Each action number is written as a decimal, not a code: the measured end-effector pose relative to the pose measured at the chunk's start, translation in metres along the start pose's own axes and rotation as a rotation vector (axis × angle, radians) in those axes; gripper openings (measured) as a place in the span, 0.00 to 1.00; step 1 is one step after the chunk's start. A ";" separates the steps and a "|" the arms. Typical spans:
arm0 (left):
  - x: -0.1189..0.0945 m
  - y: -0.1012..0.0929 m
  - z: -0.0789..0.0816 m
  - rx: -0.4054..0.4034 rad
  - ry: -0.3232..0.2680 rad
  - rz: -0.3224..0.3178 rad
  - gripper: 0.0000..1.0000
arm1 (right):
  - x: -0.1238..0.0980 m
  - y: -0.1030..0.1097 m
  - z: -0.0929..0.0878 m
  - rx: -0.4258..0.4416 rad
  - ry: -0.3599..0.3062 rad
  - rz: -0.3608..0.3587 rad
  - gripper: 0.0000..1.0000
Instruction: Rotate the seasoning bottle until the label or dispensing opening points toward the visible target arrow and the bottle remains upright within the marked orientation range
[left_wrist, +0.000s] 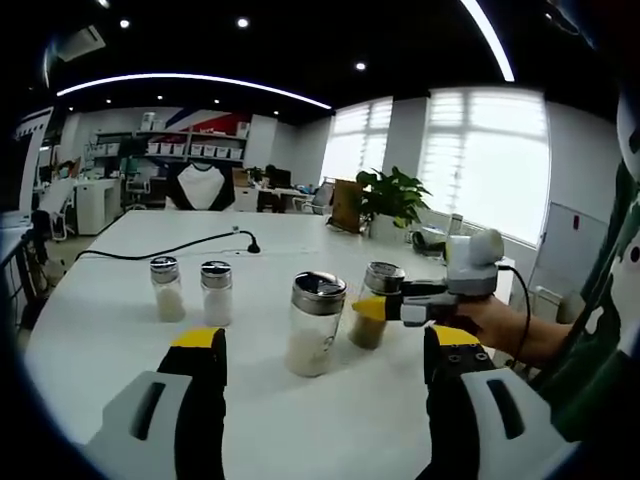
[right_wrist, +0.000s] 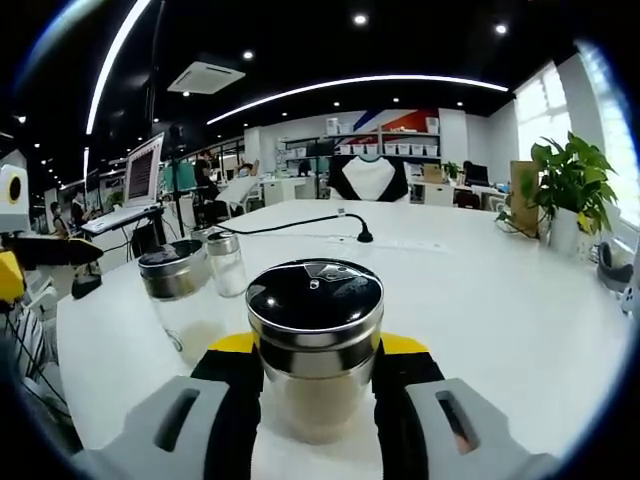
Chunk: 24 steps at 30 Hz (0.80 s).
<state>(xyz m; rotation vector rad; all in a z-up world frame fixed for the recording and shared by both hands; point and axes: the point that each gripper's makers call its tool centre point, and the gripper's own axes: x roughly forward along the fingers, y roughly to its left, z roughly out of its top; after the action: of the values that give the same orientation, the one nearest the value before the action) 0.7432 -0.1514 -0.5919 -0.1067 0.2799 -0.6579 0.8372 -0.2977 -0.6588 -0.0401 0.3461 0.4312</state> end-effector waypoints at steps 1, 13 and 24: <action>0.000 0.000 0.000 0.000 0.000 0.001 0.85 | 0.000 0.000 0.000 0.001 0.000 0.001 0.42; -0.001 0.000 -0.001 -0.006 0.002 0.006 0.85 | 0.001 -0.001 0.000 -0.002 -0.011 0.000 0.42; 0.000 0.001 -0.002 -0.012 0.011 0.008 0.84 | 0.002 -0.001 0.000 -0.004 -0.010 -0.001 0.42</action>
<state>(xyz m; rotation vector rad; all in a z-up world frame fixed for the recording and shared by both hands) 0.7434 -0.1504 -0.5946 -0.1136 0.2944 -0.6494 0.8392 -0.2980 -0.6590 -0.0422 0.3348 0.4314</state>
